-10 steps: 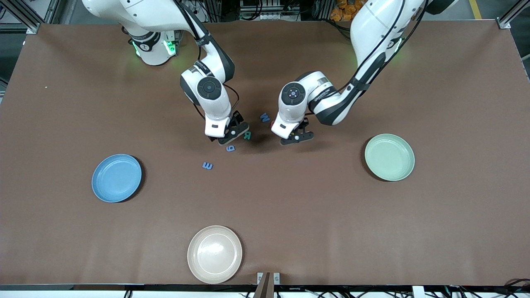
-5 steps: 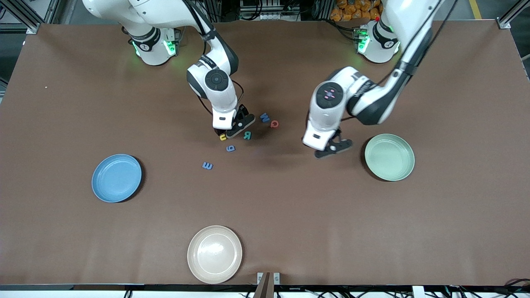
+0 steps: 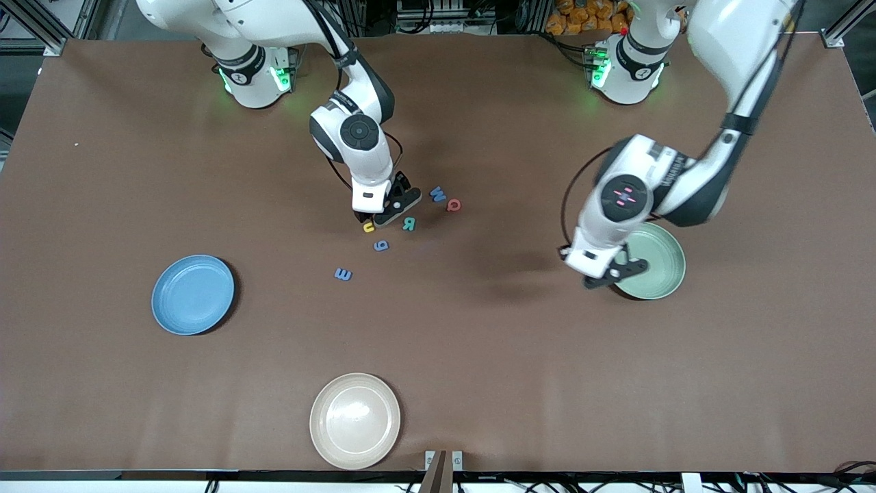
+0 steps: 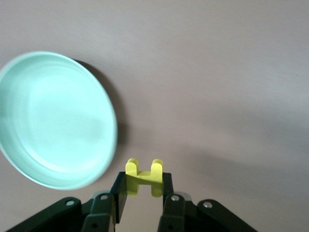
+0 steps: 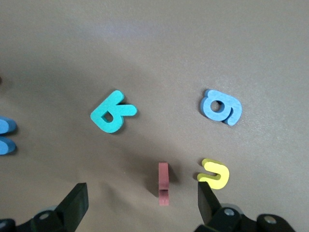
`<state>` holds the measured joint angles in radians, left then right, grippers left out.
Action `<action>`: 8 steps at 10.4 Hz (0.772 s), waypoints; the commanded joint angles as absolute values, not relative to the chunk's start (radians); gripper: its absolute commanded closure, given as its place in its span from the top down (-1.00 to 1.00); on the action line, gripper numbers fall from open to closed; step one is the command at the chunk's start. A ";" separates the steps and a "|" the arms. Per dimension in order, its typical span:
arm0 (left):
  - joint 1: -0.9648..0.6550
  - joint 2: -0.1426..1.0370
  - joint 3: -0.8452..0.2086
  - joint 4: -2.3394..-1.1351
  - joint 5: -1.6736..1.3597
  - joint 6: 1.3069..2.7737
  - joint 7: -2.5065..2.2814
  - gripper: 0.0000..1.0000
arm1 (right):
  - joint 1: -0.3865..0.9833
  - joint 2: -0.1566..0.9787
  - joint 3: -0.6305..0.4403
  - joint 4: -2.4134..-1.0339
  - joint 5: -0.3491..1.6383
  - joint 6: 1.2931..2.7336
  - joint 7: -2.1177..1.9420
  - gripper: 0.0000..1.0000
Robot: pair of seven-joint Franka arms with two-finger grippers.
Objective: Sort upper and lower case letters into plates
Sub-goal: 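Carry the yellow H with the left gripper over the green plate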
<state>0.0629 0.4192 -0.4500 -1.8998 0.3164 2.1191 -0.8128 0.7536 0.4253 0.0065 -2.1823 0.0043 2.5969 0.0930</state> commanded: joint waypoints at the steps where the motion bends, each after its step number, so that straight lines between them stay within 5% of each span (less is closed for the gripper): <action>1: 0.145 0.403 -0.462 -1.928 0.331 2.109 -0.708 -1.00 | 0.758 0.429 0.003 -2.197 0.020 2.618 0.104 1.00; 7: 0.268 0.486 -0.460 -1.934 0.331 2.109 -0.592 -0.81 | 0.753 0.460 0.003 -2.197 0.020 2.660 0.106 1.00; 8: 0.268 0.494 -0.460 -1.934 0.331 2.109 -0.592 -0.40 | 0.752 0.460 0.003 -2.197 0.020 2.660 0.106 1.00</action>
